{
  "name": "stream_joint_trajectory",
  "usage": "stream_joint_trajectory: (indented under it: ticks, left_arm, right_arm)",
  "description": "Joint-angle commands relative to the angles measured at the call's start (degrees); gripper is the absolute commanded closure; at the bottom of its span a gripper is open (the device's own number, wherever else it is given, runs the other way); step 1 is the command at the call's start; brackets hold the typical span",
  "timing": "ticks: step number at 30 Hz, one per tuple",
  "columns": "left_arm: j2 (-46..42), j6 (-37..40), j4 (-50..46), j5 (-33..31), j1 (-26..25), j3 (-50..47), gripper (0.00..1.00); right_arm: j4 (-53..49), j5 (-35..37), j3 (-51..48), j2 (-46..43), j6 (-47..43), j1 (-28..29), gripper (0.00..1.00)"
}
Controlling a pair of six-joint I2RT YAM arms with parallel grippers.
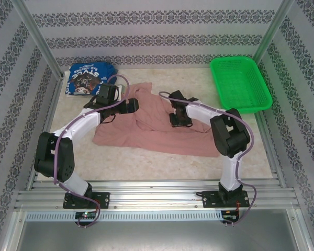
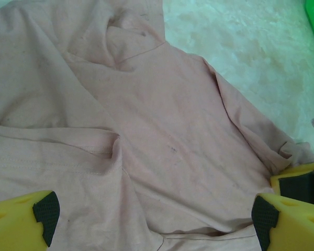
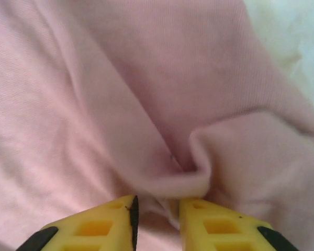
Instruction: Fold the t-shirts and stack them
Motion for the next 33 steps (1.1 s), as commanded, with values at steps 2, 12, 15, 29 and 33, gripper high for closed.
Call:
stream_joint_trajectory:
  ticks: [2, 12, 15, 29, 33]
  left_arm:
    - [-0.1, -0.6, 1.6, -0.7, -0.4, -0.1, 0.04]
    - [-0.1, 0.1, 1.7, -0.5, -0.7, 0.1, 0.04]
    - [-0.1, 0.1, 1.6, -0.1, -0.8, 0.0, 0.04]
    - [-0.1, 0.4, 1.3, -0.4, -0.8, -0.3, 0.04]
    - [-0.2, 0.2, 1.5, -0.2, -0.8, -0.3, 0.04]
  right_arm:
    - [0.6, -3.9, -2.6, -9.6, 2.6, -1.3, 0.59]
    - [-2.0, -10.1, -2.9, -13.1, 0.0, -16.2, 0.48]
    - [-0.8, -14.2, -3.2, -10.4, 0.0, -20.0, 0.51]
    - [4.8, -18.5, -8.0, -5.4, 1.5, -23.1, 0.59]
    - [5.3, -17.4, -9.5, -6.5, 0.8, -23.6, 0.59]
